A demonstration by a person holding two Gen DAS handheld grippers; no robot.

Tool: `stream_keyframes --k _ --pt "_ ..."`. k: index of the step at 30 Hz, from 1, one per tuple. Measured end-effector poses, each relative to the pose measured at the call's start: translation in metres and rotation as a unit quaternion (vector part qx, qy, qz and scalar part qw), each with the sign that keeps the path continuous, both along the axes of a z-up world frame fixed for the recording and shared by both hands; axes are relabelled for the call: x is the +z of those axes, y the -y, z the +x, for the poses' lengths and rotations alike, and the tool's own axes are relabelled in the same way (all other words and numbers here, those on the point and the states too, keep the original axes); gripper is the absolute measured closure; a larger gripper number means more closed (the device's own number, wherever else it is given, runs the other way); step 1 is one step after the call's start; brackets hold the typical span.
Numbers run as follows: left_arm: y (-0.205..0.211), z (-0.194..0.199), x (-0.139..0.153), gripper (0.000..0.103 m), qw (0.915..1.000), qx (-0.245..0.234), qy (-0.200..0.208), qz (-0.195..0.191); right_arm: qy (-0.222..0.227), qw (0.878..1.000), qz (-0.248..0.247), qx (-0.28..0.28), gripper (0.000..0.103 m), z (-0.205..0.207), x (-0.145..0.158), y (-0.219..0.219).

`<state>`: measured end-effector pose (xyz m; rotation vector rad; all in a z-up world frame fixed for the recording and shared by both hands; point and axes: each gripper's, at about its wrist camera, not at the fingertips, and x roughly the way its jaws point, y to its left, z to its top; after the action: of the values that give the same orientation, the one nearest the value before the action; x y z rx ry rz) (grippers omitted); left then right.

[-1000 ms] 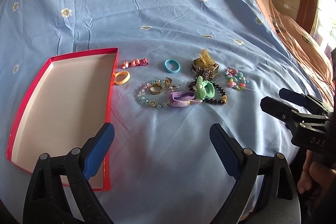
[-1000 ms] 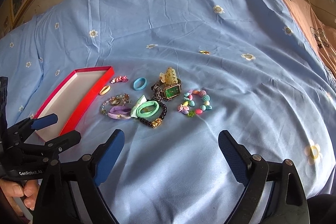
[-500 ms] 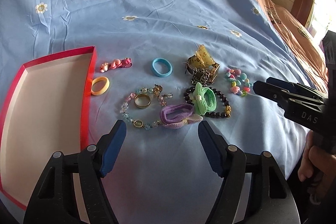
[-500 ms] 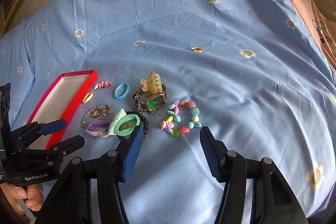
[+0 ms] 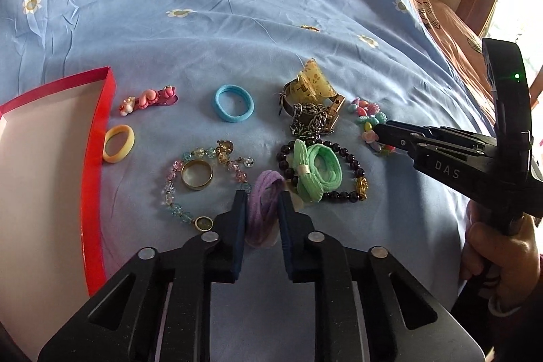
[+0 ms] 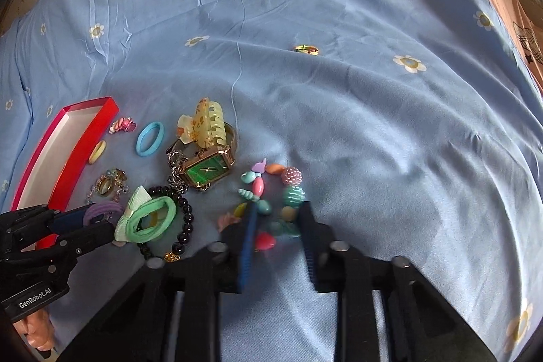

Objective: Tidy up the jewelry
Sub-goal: 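Grasp the purple hair tie with the left tool while the right grasps the pastel bead bracelet, then carry both items into the red box and open both tools to release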

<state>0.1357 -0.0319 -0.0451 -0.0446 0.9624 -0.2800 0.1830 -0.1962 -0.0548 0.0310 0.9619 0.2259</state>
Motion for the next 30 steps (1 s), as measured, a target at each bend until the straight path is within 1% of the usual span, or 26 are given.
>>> stream_keyframes --k 5,10,16,17,19,22,28,30 --pt "-0.008 -0.008 0.008 0.097 0.9998 0.003 0.007 -0.019 0.008 1.000 0.018 0.004 0.089 -0.005 0.009 0.001" --pt "-0.021 -0.021 0.023 0.097 0.9989 0.014 0.022 -0.039 0.032 0.999 0.031 0.015 0.089 -0.016 0.029 -0.005" --pt "-0.039 -0.038 0.041 0.097 0.9975 0.032 0.040 -0.049 0.055 0.997 0.049 0.036 0.090 -0.027 0.054 -0.017" --pt "-0.043 -0.041 0.043 0.097 0.9972 0.036 0.042 -0.051 0.059 0.996 0.052 0.040 0.094 -0.030 0.058 -0.020" --pt "-0.052 -0.047 0.048 0.097 0.9963 0.045 0.045 -0.058 0.064 0.995 0.063 0.050 0.094 -0.033 0.066 -0.027" --pt "-0.067 -0.055 0.052 0.097 0.9947 0.062 0.050 -0.066 0.075 0.993 0.065 0.069 0.094 -0.039 0.076 -0.042" --pt "-0.102 -0.077 0.061 0.097 0.9903 0.102 0.065 -0.068 0.074 0.988 0.086 0.108 0.094 -0.044 0.085 -0.075" --pt "-0.115 -0.083 0.062 0.097 0.9883 0.117 0.070 -0.069 0.077 0.986 0.085 0.121 0.094 -0.049 0.087 -0.086"
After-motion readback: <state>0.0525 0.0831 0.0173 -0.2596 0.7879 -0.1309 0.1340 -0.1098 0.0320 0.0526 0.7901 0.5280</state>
